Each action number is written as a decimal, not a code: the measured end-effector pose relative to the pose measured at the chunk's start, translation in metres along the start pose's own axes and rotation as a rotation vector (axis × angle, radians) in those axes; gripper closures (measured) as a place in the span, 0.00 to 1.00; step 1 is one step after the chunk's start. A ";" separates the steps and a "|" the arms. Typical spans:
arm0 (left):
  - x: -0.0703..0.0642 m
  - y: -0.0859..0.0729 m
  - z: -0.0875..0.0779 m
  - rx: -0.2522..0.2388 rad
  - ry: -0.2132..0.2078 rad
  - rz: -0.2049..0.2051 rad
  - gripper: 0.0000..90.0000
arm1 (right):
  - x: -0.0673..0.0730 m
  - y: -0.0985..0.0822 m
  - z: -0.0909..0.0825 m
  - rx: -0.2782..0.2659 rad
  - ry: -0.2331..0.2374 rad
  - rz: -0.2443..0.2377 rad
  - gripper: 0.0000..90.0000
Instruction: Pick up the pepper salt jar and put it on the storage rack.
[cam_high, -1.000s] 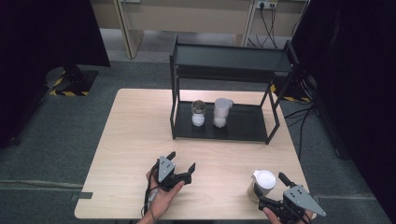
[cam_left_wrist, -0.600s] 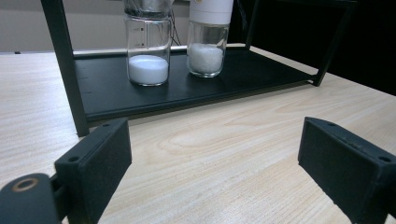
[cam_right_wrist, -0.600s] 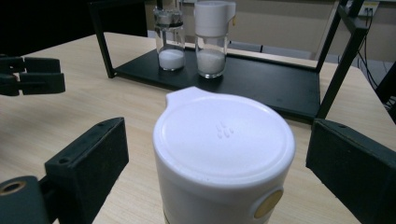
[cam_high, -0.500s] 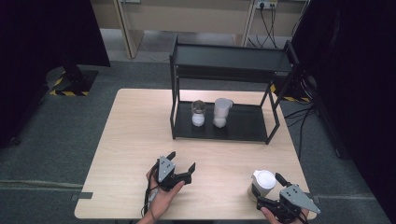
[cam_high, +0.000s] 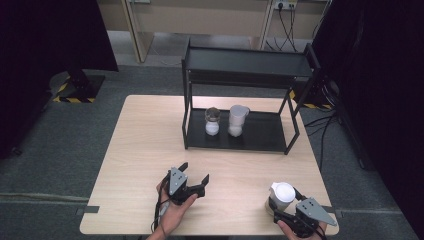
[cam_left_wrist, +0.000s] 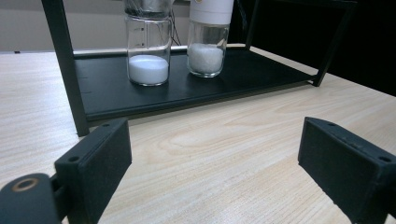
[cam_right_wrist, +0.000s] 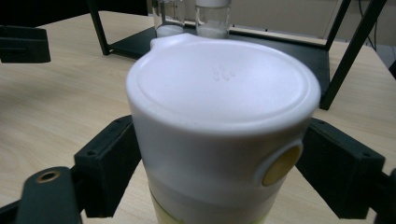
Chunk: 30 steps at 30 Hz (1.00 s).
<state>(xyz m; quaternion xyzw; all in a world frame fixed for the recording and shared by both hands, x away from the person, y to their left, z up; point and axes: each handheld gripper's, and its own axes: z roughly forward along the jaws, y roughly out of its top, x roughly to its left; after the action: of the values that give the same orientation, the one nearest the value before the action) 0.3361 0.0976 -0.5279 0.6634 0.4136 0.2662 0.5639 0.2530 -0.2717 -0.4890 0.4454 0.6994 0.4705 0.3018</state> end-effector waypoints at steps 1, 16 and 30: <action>0.000 0.000 0.000 0.000 0.000 0.000 0.10 | 0.000 -0.001 0.000 0.002 0.001 0.002 0.21; 0.000 0.000 0.000 0.000 0.000 0.000 0.10 | 0.000 -0.009 0.005 -0.006 0.022 -0.009 0.34; 0.000 0.000 0.000 0.000 -0.001 -0.003 0.10 | 0.004 -0.004 0.004 -0.051 0.016 0.007 0.34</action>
<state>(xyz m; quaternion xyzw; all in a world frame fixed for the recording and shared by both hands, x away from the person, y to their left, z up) 0.3363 0.0980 -0.5279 0.6629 0.4145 0.2650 0.5644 0.2532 -0.2671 -0.4946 0.4362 0.6880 0.4929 0.3057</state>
